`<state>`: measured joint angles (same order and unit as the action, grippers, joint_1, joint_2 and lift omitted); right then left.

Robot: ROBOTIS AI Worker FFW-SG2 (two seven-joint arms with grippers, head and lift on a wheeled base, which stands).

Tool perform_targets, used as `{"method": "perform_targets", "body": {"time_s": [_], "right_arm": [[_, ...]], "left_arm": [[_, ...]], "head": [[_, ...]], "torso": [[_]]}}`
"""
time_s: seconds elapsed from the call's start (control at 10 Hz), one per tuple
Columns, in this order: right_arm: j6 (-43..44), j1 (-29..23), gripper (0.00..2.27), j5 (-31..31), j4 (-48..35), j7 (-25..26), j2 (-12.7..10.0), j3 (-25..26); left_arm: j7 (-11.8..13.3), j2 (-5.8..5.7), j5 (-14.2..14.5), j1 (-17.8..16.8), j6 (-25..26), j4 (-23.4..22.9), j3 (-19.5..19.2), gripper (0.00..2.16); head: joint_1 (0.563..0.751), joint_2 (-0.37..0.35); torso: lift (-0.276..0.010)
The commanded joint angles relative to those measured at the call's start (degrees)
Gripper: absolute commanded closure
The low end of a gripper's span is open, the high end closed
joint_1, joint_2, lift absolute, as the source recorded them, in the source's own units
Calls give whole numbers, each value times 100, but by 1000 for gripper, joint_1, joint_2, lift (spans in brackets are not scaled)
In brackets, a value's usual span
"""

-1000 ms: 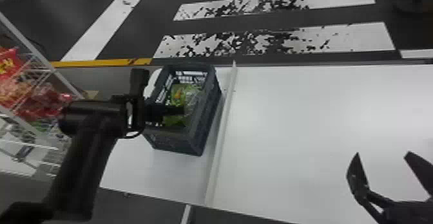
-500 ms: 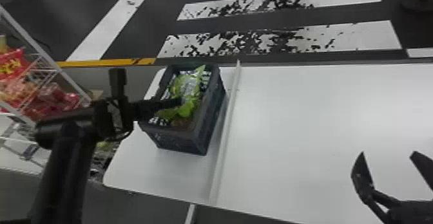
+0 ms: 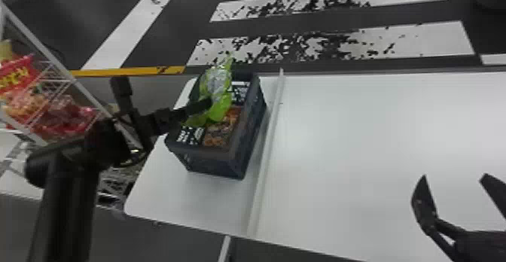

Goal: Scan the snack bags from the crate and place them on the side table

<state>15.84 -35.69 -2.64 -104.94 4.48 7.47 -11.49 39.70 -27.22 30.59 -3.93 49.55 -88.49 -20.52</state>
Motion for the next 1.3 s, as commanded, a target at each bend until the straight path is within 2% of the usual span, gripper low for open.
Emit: {"method": "perform_targets", "body": {"time_s": [0.0,0.2,0.3,0.5,0.7,0.9,1.1,1.2], "right_arm": [[-51,9,60,9,-9,0,0,-20],[-69,36,63,9,-18,0,0,-28],[-121,53,63,9,-18,0,-9,-28],[-174,97,63,9,-9,0,-9,-37],[-192,123,63,9,-9,0,-18,-37],[-209,132,63,9,-9,9,-18,-20],[-209,141,63,0,-9,9,-18,-11],[-227,141,63,0,-9,9,-18,-2]], "left_arm": [[-199,208,193,305,367,-899,-207,2135],[-480,551,281,639,613,-1760,-242,2135],[-718,709,281,780,666,-2094,-119,2135],[-1008,1034,254,964,648,-2384,364,2135],[-1315,1359,131,1087,596,-2525,1006,2135],[-1825,1597,-123,1219,191,-2507,1832,2135],[-2185,1702,-413,1237,-318,-2217,2746,2135],[-2344,1772,-519,1237,-547,-2006,3089,2135]], "head": [[695,296],[695,265],[695,254],[695,203],[695,141],[695,56],[695,-37],[695,-58]], "torso": [[-50],[-50],[-50],[-50],[-50],[-50],[-50],[-50]]}}
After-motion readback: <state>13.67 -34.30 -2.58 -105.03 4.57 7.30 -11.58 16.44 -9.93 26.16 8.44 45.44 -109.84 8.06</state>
